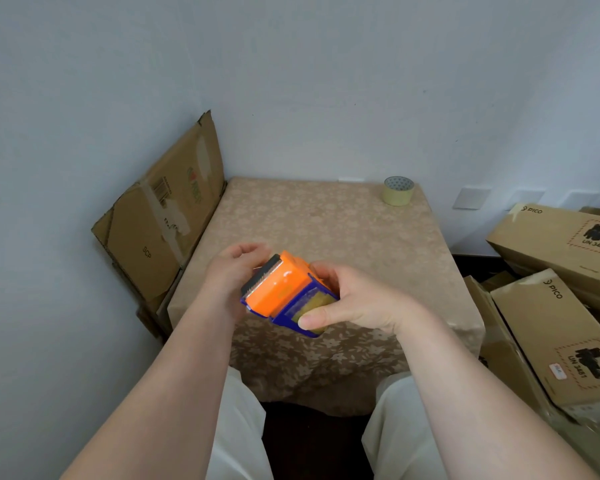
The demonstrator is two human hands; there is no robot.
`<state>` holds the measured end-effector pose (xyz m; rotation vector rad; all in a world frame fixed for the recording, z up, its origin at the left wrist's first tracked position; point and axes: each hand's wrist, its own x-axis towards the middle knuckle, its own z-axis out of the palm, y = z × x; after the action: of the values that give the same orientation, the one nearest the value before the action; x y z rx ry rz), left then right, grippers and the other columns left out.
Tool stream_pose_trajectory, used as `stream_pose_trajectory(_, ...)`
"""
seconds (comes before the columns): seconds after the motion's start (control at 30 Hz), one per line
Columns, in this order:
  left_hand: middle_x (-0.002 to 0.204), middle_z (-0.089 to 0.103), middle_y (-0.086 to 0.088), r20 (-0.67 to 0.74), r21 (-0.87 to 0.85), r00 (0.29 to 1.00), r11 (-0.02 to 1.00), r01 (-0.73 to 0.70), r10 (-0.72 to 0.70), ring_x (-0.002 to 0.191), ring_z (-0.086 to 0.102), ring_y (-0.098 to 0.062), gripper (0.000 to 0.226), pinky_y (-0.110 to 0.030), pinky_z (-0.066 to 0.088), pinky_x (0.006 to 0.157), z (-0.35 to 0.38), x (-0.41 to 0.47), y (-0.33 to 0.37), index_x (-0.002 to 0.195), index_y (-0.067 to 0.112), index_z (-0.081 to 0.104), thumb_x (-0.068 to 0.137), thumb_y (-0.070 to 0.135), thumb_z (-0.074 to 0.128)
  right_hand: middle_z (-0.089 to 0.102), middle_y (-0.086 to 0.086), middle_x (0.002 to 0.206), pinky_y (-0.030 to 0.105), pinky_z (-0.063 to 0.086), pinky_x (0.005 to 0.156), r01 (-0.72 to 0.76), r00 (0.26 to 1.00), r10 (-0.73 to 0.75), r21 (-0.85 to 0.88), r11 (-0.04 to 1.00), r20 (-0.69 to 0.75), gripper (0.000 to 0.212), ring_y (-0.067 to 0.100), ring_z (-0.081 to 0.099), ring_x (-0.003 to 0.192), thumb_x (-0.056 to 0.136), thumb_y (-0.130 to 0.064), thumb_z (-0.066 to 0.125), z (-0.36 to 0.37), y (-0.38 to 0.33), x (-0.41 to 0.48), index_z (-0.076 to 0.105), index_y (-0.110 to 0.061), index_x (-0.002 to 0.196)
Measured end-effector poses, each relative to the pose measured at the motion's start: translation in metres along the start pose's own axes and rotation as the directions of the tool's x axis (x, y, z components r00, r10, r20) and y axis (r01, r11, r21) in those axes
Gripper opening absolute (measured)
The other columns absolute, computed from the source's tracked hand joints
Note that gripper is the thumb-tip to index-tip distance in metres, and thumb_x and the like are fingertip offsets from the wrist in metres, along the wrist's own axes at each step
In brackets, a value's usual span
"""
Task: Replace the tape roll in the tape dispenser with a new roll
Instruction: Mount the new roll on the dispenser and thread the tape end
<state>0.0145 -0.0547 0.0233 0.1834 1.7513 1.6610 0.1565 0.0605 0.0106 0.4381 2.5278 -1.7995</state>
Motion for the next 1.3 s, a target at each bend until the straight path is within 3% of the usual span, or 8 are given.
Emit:
stream_pose_trajectory(0.1,0.078,0.061,-0.003,-0.040,0.103,0.996,0.992,-0.075,0.080,0.062,0.055,-0.012,0.007,-0.015,0.045,0.038,0.000,0.001,0.003,0.095,0.014,0.062,0.089,0.016,0.063,0.070,0.003,0.110,0.042,0.053,0.092,0.004,1.000,-0.004,-0.010,1.000,0.007,0.060,0.020,0.067,0.101,0.060,-0.030,0.082,-0.001,0.000,0.000,0.059,-0.021,0.115)
stream_pose_trajectory(0.27,0.087,0.067,-0.007,-0.118,0.228,0.966,0.953,-0.201,0.232,0.083,0.058,-0.021,0.016,-0.026,0.047,0.062,-0.002,0.006,0.000,0.094,0.009,0.069,0.087,0.023,0.064,0.068,-0.003,0.112,0.038,0.055,0.089,-0.021,1.000,0.021,-0.059,0.998,0.003,0.070,0.015,0.067,0.101,0.057,-0.028,0.084,-0.001,0.001,0.001,0.053,-0.026,0.120)
stream_pose_trajectory(0.5,0.069,0.066,0.003,-0.079,0.284,0.893,0.868,-0.406,0.444,0.063,0.057,-0.001,0.014,-0.024,0.048,0.069,-0.001,-0.006,0.007,0.071,0.016,0.069,0.084,0.021,0.067,0.065,-0.006,0.113,0.040,0.052,0.093,-0.106,0.993,0.091,-0.216,0.971,-0.081,0.078,0.012,0.064,0.101,0.060,-0.035,0.083,0.001,0.004,0.004,0.045,-0.026,0.127)
stream_pose_trajectory(0.63,0.061,0.066,0.013,0.005,0.353,0.806,0.753,-0.556,0.592,0.058,0.057,0.010,0.019,-0.010,0.046,0.060,0.004,-0.024,0.011,0.066,0.024,0.069,0.084,0.020,0.067,0.063,-0.007,0.113,0.038,0.051,0.093,-0.090,0.983,0.055,-0.204,0.975,-0.174,0.070,0.012,0.062,0.102,0.062,-0.032,0.084,0.000,0.006,0.007,0.047,-0.034,0.121)
stream_pose_trajectory(0.77,0.059,0.065,0.017,0.037,0.429,0.707,0.628,-0.649,0.706,0.066,0.059,0.003,0.023,-0.013,0.043,0.059,0.009,-0.041,0.010,0.064,0.027,0.067,0.086,0.021,0.065,0.069,-0.010,0.101,0.034,0.054,0.087,-0.044,0.974,0.009,-0.148,0.988,-0.228,0.051,0.009,0.066,0.093,0.057,-0.031,0.083,0.001,0.007,0.009,0.056,-0.044,0.098)
stream_pose_trajectory(0.97,0.067,0.063,0.018,0.119,0.498,0.489,0.374,-0.782,0.864,0.071,0.057,-0.002,0.017,-0.012,0.040,0.065,0.010,-0.060,0.003,0.073,0.018,0.073,0.087,0.020,0.062,0.072,-0.008,0.098,0.042,0.053,0.090,-0.004,0.939,-0.014,-0.054,0.999,-0.344,0.049,0.012,0.068,0.093,0.059,-0.028,0.083,-0.001,0.009,0.013,0.064,-0.034,0.103)
stream_pose_trajectory(1.13,0.071,0.066,0.011,0.102,0.468,0.398,0.309,-0.828,0.912,0.071,0.055,-0.001,0.017,-0.022,0.043,0.069,0.007,-0.067,-0.006,0.079,0.018,0.074,0.089,0.018,0.060,0.072,-0.008,0.100,0.040,0.053,0.091,0.046,0.938,-0.048,-0.014,0.999,-0.342,0.046,0.012,0.068,0.095,0.063,-0.018,0.084,0.002,0.006,0.011,0.063,-0.037,0.099)
stream_pose_trajectory(1.3,0.072,0.069,0.004,0.158,0.518,0.232,0.120,-0.847,0.960,0.069,0.056,-0.009,0.017,-0.022,0.039,0.076,0.000,-0.067,-0.009,0.080,0.008,0.074,0.089,0.014,0.061,0.073,-0.004,0.100,0.044,0.053,0.092,0.104,0.934,-0.085,0.035,0.994,-0.347,0.047,0.014,0.069,0.095,0.063,-0.017,0.085,0.005,0.003,0.010,0.064,-0.033,0.102)
